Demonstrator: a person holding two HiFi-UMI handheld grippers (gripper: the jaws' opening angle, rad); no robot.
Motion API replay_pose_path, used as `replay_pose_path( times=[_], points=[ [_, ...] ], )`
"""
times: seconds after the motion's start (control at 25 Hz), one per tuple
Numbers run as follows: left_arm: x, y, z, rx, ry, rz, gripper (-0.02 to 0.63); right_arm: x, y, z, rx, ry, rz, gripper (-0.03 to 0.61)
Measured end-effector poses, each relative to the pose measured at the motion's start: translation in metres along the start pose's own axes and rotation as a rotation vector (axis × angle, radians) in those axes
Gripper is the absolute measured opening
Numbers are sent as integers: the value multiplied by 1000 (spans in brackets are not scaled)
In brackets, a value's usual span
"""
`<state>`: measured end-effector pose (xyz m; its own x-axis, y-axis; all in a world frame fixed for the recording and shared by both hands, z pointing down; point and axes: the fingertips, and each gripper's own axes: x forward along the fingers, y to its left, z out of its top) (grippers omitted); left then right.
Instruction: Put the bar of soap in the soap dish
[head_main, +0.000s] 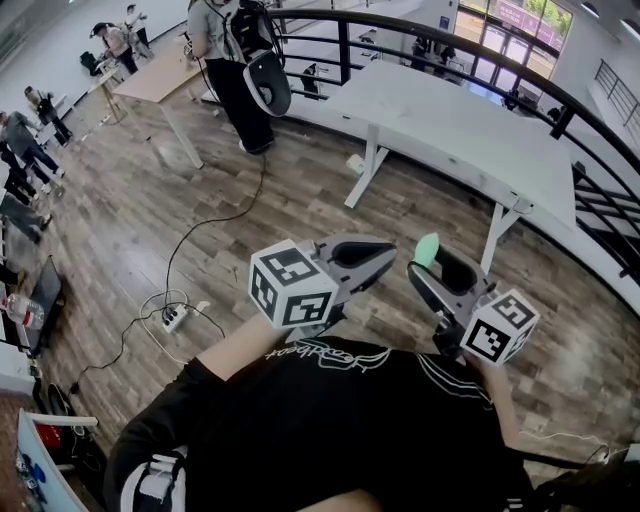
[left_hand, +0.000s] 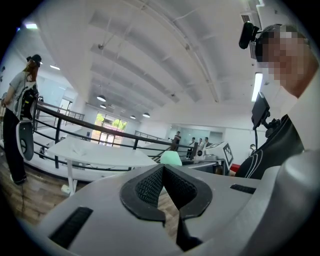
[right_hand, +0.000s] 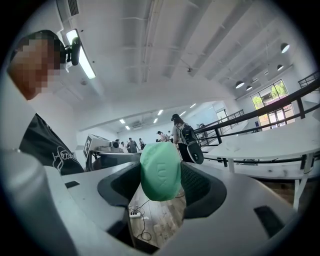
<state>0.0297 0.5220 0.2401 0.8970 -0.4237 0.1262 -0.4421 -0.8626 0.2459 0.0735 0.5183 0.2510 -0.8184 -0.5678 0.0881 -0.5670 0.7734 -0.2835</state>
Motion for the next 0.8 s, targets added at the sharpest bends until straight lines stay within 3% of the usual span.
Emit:
replay_pose_path(
  times=[0.36,0.8],
  points=[
    [13,17,-8,-26,7,11,8,8,-22,-6,19,10,-1,210],
    [37,79,-12,-48,4,22,8,47,-74,-9,30,13,0,210]
  ],
)
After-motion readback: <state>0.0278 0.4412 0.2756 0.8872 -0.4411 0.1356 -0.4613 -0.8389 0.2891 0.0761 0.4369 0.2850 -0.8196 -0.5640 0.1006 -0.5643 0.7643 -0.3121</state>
